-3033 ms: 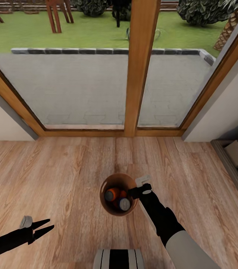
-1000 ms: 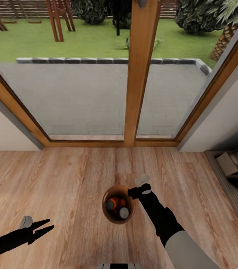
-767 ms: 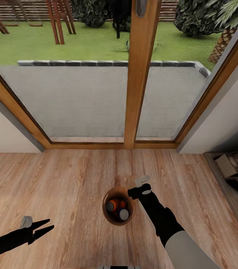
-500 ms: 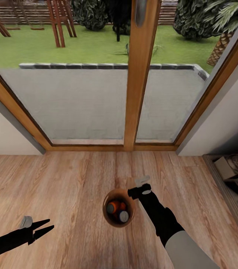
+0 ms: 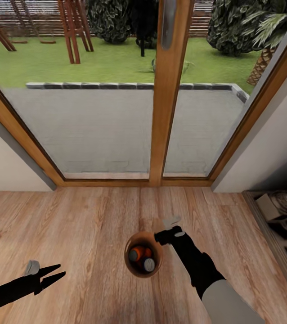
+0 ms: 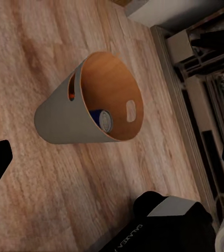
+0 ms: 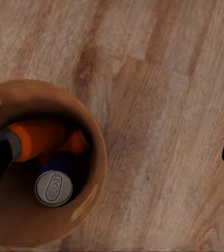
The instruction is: Put the three can of soda from the living room inside the tash can in the kitchen.
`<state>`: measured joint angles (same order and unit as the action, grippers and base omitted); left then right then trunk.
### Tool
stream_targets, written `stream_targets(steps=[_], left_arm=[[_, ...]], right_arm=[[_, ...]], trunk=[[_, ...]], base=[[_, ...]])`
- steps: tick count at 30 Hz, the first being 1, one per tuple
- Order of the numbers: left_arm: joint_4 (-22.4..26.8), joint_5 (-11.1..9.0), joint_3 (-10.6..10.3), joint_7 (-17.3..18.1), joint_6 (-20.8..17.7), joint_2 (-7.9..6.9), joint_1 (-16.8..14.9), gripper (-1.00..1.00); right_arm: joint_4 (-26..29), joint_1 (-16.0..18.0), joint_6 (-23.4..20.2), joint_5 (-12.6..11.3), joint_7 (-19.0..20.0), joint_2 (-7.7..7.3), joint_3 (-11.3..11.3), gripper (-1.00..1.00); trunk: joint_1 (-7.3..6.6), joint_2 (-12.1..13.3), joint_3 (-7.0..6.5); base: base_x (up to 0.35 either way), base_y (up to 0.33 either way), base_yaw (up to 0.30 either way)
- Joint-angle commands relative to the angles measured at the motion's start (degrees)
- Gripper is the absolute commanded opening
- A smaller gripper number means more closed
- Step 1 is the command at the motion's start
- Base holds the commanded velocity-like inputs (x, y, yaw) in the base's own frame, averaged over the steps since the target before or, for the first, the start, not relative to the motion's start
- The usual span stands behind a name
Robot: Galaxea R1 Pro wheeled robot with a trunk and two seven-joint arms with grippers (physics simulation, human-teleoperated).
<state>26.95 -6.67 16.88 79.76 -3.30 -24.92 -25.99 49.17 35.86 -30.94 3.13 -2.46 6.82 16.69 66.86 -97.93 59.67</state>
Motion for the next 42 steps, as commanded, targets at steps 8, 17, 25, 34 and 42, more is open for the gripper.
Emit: stream_targets(steps=[8,17,25,34,42], left_arm=[[-0.22,0.30,0.07,-0.08,0.20,1.79,0.01,1.00],[-3.43,0.34,0.09,-0.05,0.34,2.56,0.03,1.00],[-7.92,0.40,0.09,-0.01,1.78,2.67,0.04,1.00],[-18.44,5.08,-0.19,0.05,8.78,2.70,0.04,1.00],[-23.45,14.73,-0.26,-1.14,9.41,4.97,0.06,1.00]], right_arm=[[-17.58,-0.17,10.27,-0.34,4.95,-6.04,-10.32,1.00],[-34.32,-0.17,22.69,-0.32,10.65,-9.90,-12.62,1.00],[-38.99,-0.85,24.60,-0.30,10.88,-10.12,-12.71,1.00],[-40.81,-3.36,24.78,-0.32,10.90,-13.17,-12.73,1.00],[-43.84,-4.35,24.78,-1.64,10.92,-14.35,-12.74,1.00]], trunk=[[-1.76,3.22,-2.21],[-3.30,6.03,-4.32],[-3.30,6.03,-5.08],[-3.30,6.03,-5.94],[-3.30,6.03,-6.70]], base=[[0.000,0.000,0.000],[0.000,0.000,0.000],[0.000,0.000,0.000],[0.000,0.000,0.000],[0.000,0.000,0.000]])
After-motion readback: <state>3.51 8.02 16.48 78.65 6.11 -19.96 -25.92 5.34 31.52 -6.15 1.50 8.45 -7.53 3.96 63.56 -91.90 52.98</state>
